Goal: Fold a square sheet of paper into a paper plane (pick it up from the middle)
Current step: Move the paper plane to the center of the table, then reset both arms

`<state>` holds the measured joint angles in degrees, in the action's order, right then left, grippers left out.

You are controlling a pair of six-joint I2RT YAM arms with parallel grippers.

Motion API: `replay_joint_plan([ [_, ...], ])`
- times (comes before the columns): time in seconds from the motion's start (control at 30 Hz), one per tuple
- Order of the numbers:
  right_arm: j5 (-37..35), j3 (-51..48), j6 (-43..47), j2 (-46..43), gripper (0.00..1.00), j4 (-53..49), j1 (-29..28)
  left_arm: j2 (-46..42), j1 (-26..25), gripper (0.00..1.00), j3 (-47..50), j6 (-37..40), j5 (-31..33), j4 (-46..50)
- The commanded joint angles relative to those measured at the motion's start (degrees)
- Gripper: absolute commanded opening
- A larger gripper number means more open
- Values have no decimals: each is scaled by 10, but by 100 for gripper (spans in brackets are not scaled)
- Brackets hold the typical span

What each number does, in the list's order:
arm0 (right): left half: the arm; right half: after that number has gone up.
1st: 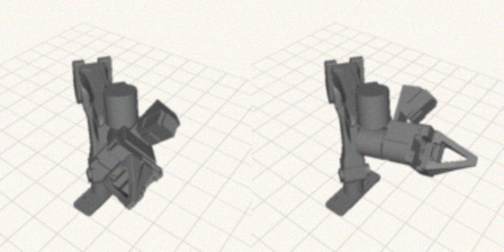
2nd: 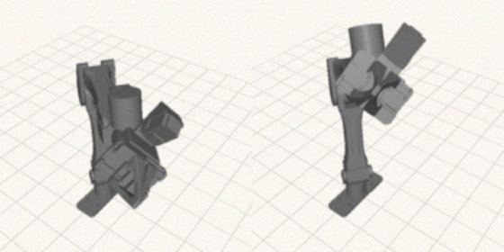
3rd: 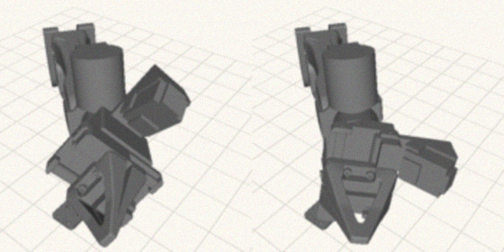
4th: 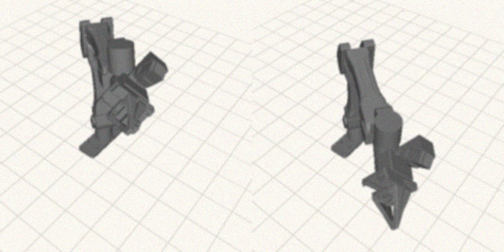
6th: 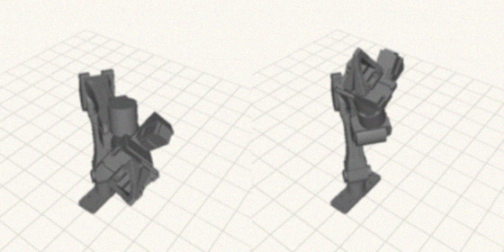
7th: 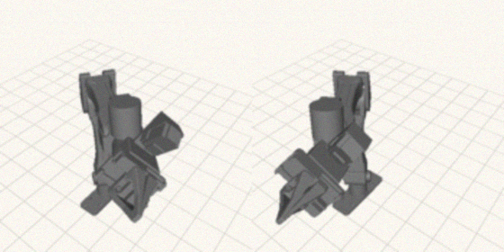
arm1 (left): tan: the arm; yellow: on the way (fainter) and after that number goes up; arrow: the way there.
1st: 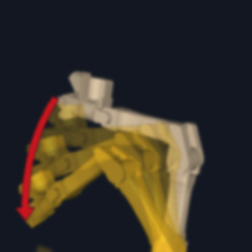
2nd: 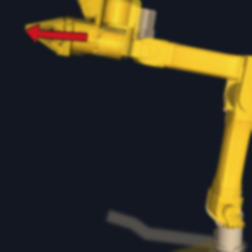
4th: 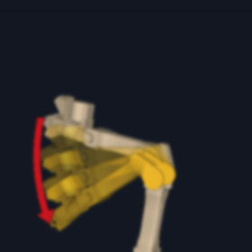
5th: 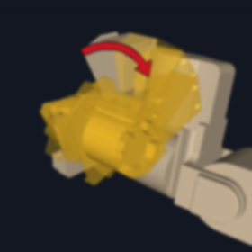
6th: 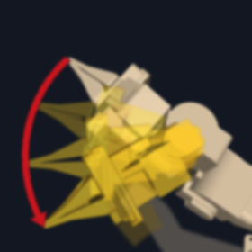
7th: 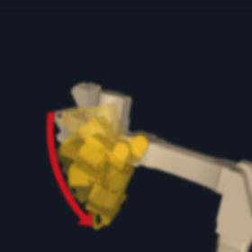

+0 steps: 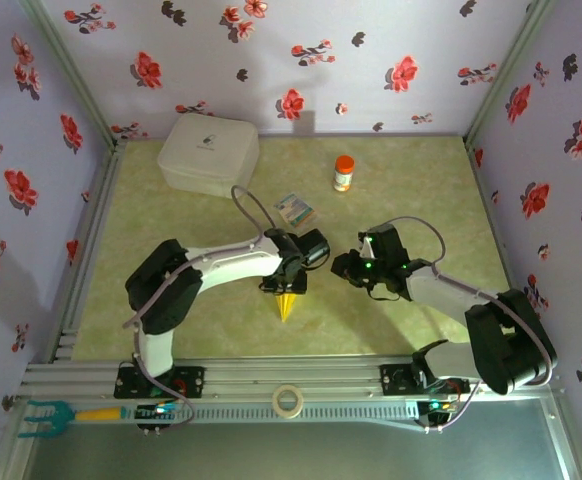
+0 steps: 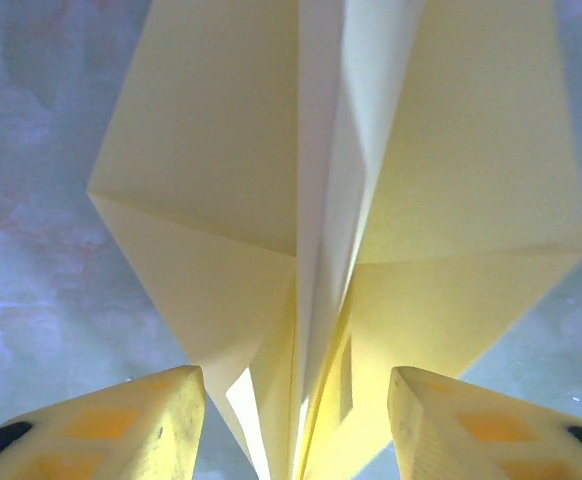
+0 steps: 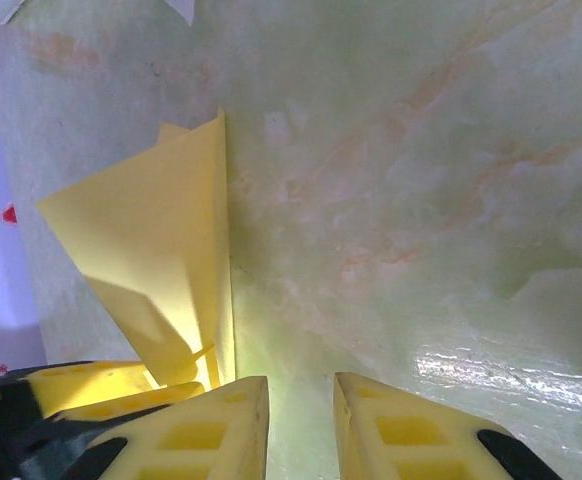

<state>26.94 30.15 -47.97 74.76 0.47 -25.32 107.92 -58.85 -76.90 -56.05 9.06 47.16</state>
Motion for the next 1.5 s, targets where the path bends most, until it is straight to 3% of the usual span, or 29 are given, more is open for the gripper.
replay_joint_plan([
  [0.0,-9,2,16,-9,25,-18,4,-34,-6,53,-5,-6,19,3],
  [0.23,-19,10,19,-15,28,-33,5,-92,-5,55,22,13,45,-30],
  [0.4,-97,44,64,-67,39,-124,14,-194,14,62,83,59,123,-61],
  [0.5,-202,80,98,-110,51,-202,25,-265,54,63,142,99,143,-94],
  [0.6,-341,99,128,-153,66,-241,44,-334,109,70,205,142,151,-130],
  [0.7,-465,87,181,-183,77,-205,57,-398,168,80,272,204,162,-174],
  [0.83,-610,49,272,-181,85,-108,74,-472,273,99,350,290,161,-252],
  [0.93,-690,35,331,-141,85,-47,86,-502,348,100,388,344,171,-302],
  [1.0,-689,30,374,-111,87,-8,100,-507,400,100,404,365,172,-318],
  [1.13,-619,8,430,-17,87,104,143,-493,483,100,437,403,161,-361],
  [1.2,-602,3,435,17,87,153,150,-479,498,100,450,430,163,-397],
  [1.3,-529,-42,451,47,87,307,164,-454,510,100,474,452,161,-474],
  [1.47,-445,-95,476,94,87,488,186,-411,514,100,554,507,106,-711],
])
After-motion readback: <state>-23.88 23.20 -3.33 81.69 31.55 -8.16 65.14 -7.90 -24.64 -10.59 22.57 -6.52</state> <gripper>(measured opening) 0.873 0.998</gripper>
